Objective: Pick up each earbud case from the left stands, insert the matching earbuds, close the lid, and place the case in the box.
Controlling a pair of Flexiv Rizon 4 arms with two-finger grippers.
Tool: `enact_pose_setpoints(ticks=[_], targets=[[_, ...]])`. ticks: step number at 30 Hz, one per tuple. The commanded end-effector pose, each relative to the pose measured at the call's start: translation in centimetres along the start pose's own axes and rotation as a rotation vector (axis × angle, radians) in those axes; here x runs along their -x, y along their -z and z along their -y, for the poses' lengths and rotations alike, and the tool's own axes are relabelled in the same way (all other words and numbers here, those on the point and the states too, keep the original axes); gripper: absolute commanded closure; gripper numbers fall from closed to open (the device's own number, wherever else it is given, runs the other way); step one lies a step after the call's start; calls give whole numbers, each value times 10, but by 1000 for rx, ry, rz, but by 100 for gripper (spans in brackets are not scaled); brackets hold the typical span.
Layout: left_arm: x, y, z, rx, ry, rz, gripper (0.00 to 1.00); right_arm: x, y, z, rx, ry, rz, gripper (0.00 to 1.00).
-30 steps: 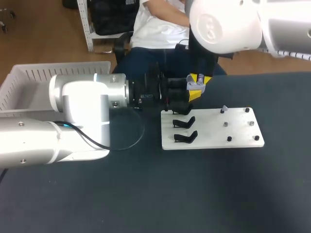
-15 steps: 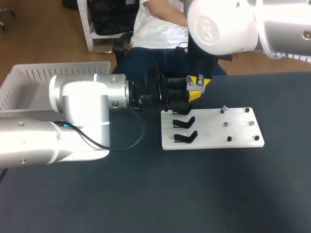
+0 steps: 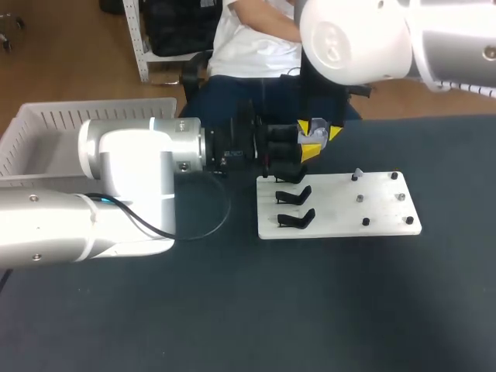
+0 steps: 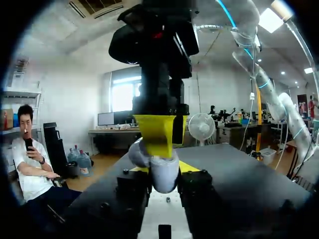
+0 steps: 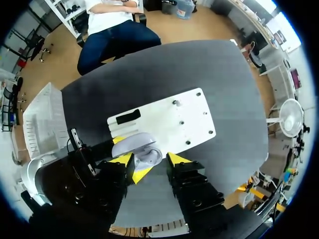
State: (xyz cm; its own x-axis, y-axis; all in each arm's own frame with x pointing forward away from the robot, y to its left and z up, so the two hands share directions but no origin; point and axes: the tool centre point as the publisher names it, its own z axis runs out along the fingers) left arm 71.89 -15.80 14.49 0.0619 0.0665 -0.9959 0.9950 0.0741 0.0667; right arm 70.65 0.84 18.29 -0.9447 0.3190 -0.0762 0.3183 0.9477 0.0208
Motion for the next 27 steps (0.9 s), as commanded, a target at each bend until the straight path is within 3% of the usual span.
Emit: enact_pose_setpoints(ticks=[1, 6, 9, 16, 27], targets=[[-1, 0, 2, 8, -4, 5, 100, -5, 1, 4, 23, 18, 3, 52], [-1, 0, 2, 8, -4, 5, 100, -22, 21, 17, 129, 183, -5, 46], [-1, 0, 2, 8, -4, 5, 100, -32, 29, 29, 140, 277, 22, 0], [-1, 0, 2, 8, -4, 5, 100, -40, 31, 51, 138, 347, 131, 0], [-1, 0, 2, 8, -4, 5, 100, -41, 29, 81, 169, 288, 236, 0]])
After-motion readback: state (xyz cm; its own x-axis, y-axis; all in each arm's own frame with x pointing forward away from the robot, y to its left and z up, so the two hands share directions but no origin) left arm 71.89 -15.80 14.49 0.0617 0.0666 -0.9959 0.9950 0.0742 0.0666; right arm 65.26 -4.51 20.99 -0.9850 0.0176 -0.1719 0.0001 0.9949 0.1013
